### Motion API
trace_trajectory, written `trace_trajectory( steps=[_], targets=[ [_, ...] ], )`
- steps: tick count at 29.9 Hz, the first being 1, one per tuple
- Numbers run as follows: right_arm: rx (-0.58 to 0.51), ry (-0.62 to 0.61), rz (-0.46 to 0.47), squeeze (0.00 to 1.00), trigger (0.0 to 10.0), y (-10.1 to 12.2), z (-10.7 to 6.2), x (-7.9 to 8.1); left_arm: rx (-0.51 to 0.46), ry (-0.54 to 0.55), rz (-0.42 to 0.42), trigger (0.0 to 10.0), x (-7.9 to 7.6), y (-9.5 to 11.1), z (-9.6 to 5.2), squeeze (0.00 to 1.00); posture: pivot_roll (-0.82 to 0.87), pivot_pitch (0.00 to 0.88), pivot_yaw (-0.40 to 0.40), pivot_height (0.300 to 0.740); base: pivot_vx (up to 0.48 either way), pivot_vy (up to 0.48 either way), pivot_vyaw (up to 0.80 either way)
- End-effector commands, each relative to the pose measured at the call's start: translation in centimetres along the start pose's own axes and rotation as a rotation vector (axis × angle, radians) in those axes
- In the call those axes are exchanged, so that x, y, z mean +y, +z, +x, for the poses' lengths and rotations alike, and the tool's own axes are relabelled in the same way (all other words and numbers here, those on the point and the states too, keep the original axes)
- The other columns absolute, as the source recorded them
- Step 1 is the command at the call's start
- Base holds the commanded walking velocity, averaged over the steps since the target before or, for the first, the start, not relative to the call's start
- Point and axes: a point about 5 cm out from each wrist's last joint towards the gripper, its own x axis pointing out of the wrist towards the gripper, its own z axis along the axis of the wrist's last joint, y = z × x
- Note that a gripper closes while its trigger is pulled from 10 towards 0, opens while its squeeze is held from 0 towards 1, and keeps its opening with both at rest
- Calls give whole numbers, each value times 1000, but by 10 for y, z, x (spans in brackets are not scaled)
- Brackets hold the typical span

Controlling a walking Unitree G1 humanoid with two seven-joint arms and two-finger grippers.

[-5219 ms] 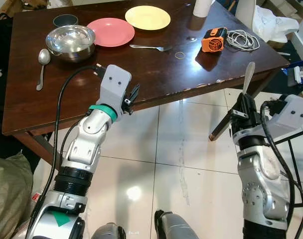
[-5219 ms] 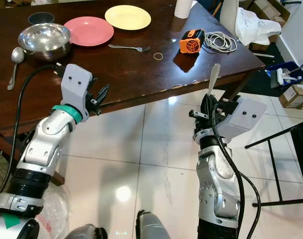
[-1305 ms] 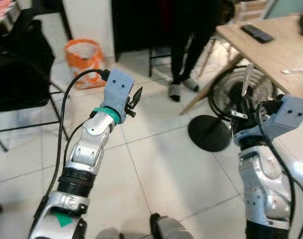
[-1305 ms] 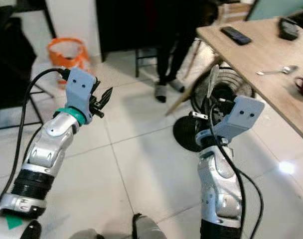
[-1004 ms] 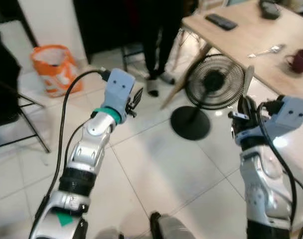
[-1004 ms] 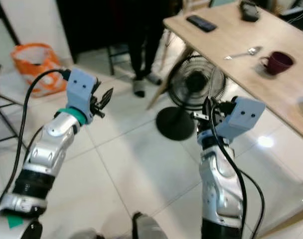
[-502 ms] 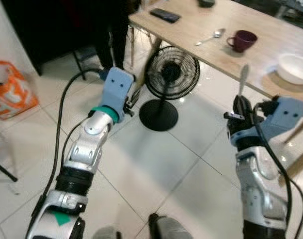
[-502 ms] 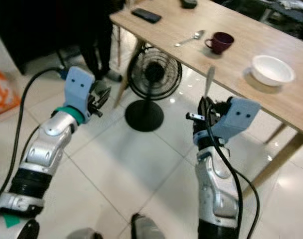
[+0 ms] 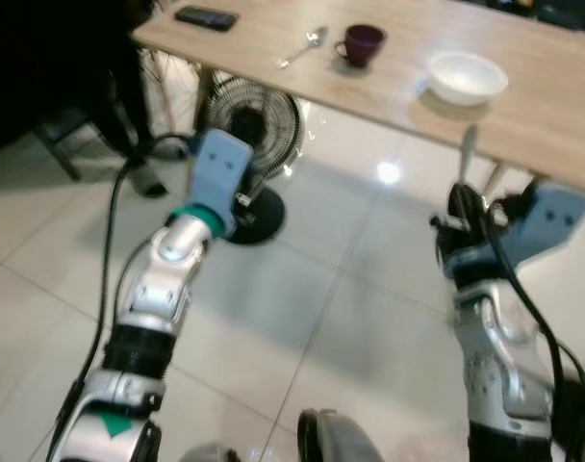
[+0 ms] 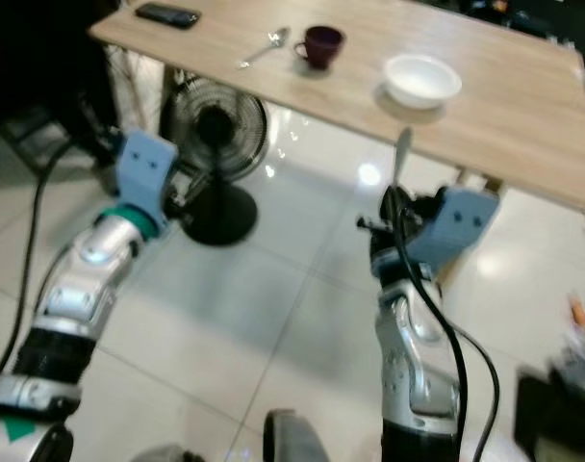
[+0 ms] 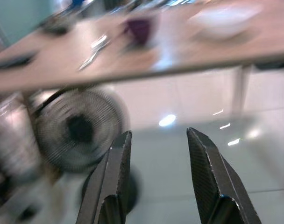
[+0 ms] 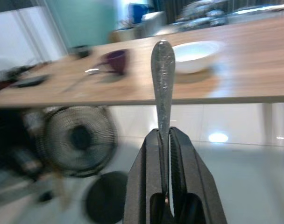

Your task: Setting the table

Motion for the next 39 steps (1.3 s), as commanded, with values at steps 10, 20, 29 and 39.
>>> trace_trajectory(
  steps=[10,20,29,39],
  targets=[
    [-3,22,4,0,10000,1,1,5,15,8,-5,10000,3,-5,-3,0,32,21,24,740,0,0,-800],
    [-24,31,-1,0,10000,3,2,6,12,16,14,10000,3,-5,-3,0,33,18,24,740,0,0,-640],
    [-40,66,-11,0,10000,6,1,11,2,51,27,10000,5,-4,-3,0,35,24,26,740,348,0,0],
    [-57,89,4,0,10000,9,1,14,4,58,28,10000,6,-4,-2,0,36,30,28,740,480,0,0]
  ],
)
